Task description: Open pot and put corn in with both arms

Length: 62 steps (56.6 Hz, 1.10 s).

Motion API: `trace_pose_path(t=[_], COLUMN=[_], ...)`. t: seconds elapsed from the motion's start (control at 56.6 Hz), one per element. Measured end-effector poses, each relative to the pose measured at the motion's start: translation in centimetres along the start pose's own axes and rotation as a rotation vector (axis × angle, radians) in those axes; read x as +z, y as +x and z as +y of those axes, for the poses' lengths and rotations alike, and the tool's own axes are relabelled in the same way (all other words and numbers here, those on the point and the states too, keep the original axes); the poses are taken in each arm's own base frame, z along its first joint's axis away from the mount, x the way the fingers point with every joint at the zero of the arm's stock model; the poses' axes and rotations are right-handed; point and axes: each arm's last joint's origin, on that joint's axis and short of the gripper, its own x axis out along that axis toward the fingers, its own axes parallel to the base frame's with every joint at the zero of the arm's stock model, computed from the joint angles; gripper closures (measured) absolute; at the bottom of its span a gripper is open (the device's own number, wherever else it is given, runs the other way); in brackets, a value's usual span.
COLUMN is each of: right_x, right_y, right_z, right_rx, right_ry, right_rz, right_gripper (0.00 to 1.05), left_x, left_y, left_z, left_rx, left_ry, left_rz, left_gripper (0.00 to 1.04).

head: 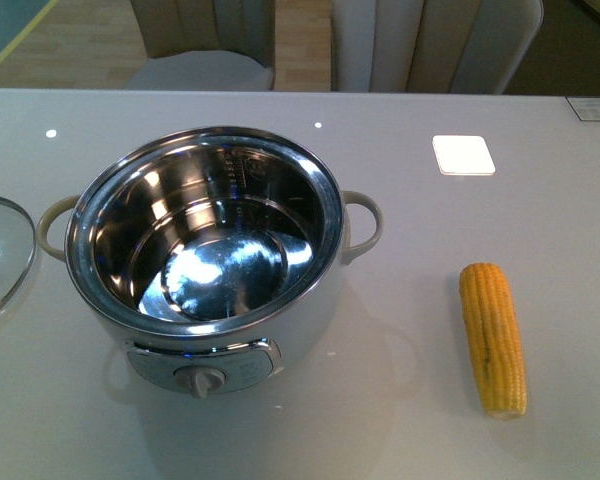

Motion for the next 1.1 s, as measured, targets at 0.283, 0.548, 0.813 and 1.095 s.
trace_pose_path(t=[0.283,0.548,0.813,1.095], right_x=[-0.8,-1.5,-4.9,-10.2], right_y=[1.0,5.8,12.8,16.9], right_z=[-0.1,1.3,4.3,5.7], right_rx=[-0.249,-0.187,-0.11,-0.056], right_ry=[0.102,0.141,0.061,-0.006], right_rz=[0.712,0.843,0.935,1.077], right_gripper=[0.09,0.09,0.09,0.09], left_x=[0.0,0.0,0.0,0.0], left_y=[0.0,0.0,0.0,0.0], left_z=[0.0,0.0,0.0,0.0], left_rx=[0.0,0.0,0.0,0.0], left_ry=[0.003,0.003,0.003,0.003], left_rz=[0.0,0.0,0.0,0.0], left_gripper=[0.07,0.07,0.07,0.07])
